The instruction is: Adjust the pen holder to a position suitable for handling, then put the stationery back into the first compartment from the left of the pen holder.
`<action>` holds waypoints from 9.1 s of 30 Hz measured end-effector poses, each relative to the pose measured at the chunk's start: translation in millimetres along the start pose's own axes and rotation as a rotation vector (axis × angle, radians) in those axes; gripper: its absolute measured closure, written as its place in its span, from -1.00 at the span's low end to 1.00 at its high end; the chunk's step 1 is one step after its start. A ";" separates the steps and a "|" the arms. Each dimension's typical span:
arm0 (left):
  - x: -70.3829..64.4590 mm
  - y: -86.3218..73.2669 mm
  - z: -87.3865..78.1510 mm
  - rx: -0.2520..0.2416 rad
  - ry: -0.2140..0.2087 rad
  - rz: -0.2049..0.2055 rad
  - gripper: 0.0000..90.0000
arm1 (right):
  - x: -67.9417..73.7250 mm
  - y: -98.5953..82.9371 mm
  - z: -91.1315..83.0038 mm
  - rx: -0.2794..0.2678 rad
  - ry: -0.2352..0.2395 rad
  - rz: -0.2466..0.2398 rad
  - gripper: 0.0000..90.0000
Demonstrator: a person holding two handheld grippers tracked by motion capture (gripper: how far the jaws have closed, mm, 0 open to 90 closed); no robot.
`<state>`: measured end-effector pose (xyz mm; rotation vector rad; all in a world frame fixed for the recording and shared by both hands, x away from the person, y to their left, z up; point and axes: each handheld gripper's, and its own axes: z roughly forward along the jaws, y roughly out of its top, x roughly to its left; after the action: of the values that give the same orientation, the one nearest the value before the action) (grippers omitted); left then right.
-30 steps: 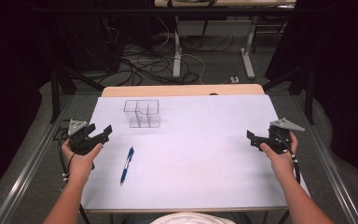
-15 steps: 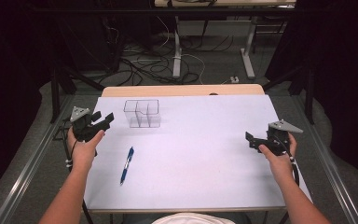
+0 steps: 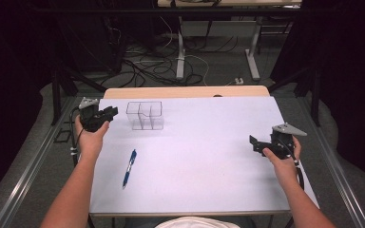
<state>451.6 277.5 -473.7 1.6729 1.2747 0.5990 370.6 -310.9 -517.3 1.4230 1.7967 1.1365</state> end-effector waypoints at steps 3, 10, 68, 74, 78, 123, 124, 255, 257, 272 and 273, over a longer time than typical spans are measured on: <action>-0.8 3.6 8.4 0.022 0.009 0.029 0.79 | 0.3 -0.5 1.1 0.005 0.003 -0.010 -0.93; -0.4 10.1 28.5 0.046 0.022 0.048 1.00 | 3.0 -1.7 2.8 0.014 0.005 -0.012 -0.93; -109.6 -0.8 104.5 0.144 -0.146 0.037 1.00 | 8.2 -4.2 7.2 0.033 0.028 -0.009 -0.92; -129.4 -3.1 107.7 0.162 -0.165 0.040 1.00 | 8.2 -4.3 7.5 0.032 0.028 -0.017 -0.92; -134.0 -3.6 108.8 0.162 -0.166 0.057 1.00 | 8.3 -4.2 7.6 0.031 0.029 -0.023 -0.92; -111.3 5.4 -5.0 0.049 -0.231 -0.023 0.07 | 10.1 -3.3 5.5 0.032 0.034 -0.017 -0.92; -109.4 4.9 -8.6 0.047 -0.223 -0.020 0.03 | 10.5 -3.4 6.1 0.033 0.036 -0.014 -0.92; -70.3 -93.2 -45.4 0.589 -0.047 -0.194 0.76 | 14.0 -6.2 9.7 0.065 0.066 -0.060 -0.90; -71.2 -90.5 -47.1 0.564 -0.050 -0.184 0.77 | 14.0 -6.3 9.8 0.067 0.065 -0.061 -0.90; -111.4 -58.1 -58.6 0.315 -0.146 -0.003 0.76 | 17.0 -7.5 10.8 0.078 0.060 -0.069 -0.90; -111.4 -58.1 -58.6 0.315 -0.146 -0.003 0.76 | 17.4 -7.6 11.0 0.077 0.059 -0.069 -0.90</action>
<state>337.9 198.5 -481.5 1.9321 1.3141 0.2761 371.6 -291.8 -528.0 1.3727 1.9351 1.0954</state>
